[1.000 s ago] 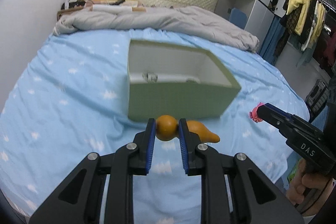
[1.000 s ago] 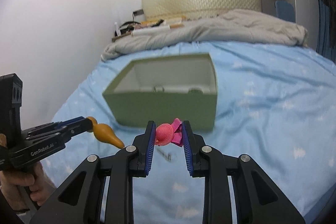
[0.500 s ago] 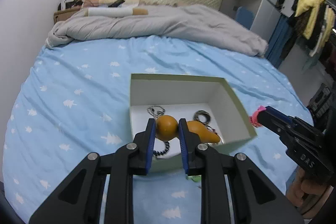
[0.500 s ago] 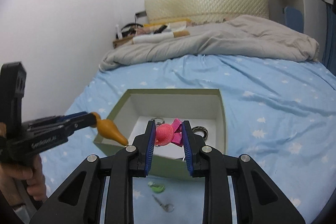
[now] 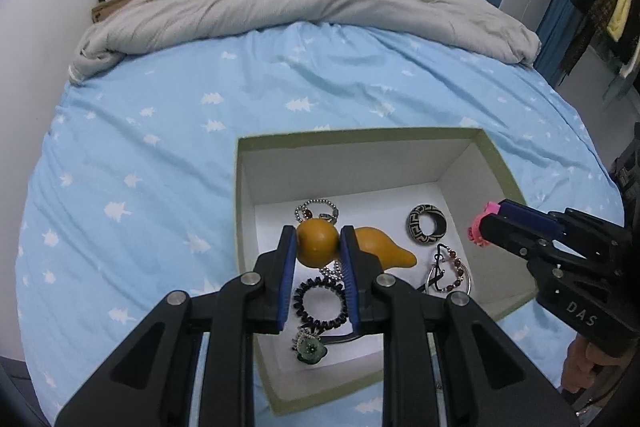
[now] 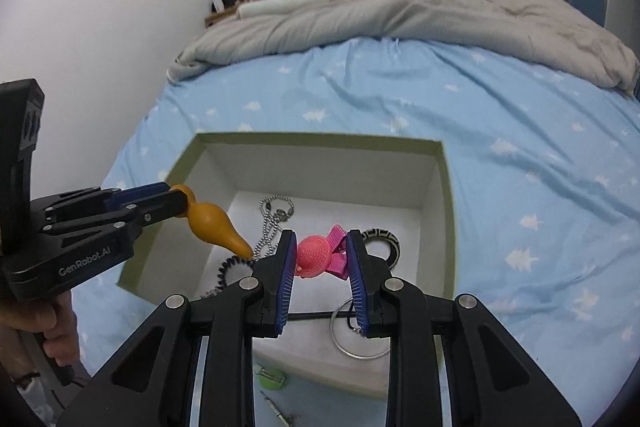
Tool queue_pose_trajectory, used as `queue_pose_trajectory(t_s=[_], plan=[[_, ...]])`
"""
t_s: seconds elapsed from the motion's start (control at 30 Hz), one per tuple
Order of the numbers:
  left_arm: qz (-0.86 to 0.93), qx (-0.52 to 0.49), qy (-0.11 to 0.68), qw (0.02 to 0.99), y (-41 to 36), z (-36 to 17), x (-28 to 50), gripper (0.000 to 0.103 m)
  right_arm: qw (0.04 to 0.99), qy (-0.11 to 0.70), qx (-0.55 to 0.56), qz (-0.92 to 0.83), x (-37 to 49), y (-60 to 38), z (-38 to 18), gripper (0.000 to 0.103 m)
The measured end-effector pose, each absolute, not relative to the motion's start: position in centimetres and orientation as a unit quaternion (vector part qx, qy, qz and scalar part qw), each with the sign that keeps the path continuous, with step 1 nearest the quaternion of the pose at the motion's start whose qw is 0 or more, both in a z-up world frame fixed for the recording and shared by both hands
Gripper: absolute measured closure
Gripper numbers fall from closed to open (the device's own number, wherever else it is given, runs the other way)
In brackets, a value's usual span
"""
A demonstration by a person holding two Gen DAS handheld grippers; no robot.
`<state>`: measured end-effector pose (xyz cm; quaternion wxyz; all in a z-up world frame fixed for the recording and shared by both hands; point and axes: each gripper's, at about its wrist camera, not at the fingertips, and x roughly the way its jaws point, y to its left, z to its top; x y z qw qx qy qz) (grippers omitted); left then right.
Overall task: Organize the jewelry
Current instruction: 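Carry the gourd and pink keychain into the green box and open both tools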
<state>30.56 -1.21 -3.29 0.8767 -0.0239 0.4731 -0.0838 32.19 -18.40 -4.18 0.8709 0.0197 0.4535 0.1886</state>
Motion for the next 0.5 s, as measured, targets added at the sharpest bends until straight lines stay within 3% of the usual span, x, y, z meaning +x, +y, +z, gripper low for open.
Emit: queue_pose_trajectory(t_s=[0.3,0.37,0.4,0.43,0.5], plan=[[-0.086,-0.018,0.485,0.870,-1.3,-4.0,31.2,0.081,0.861,0.472,0.032,0.188,33.0,-19.1,-5.6,0.078],[-0.080,-0.010,0.479,0.874,-1.3,-3.6,31.1,0.080,0.864,0.467,0.031,0.186,32.8,-19.3,-5.1,0.071],[-0.079,-0.007,0.476,0.876,-1.3,-3.5,31.0,0.073,0.865,0.465,0.032,0.187,32.7,-19.4,-4.9,0.068],[-0.079,-0.009,0.475,0.876,-1.3,-3.2,30.9,0.055,0.866,0.462,0.034,0.189,32.6,-19.5,-4.6,0.068],[-0.081,-0.016,0.465,0.881,-1.0,-2.8,30.6,0.039,0.872,0.450,0.033,0.192,32.1,-19.7,-3.9,0.068]])
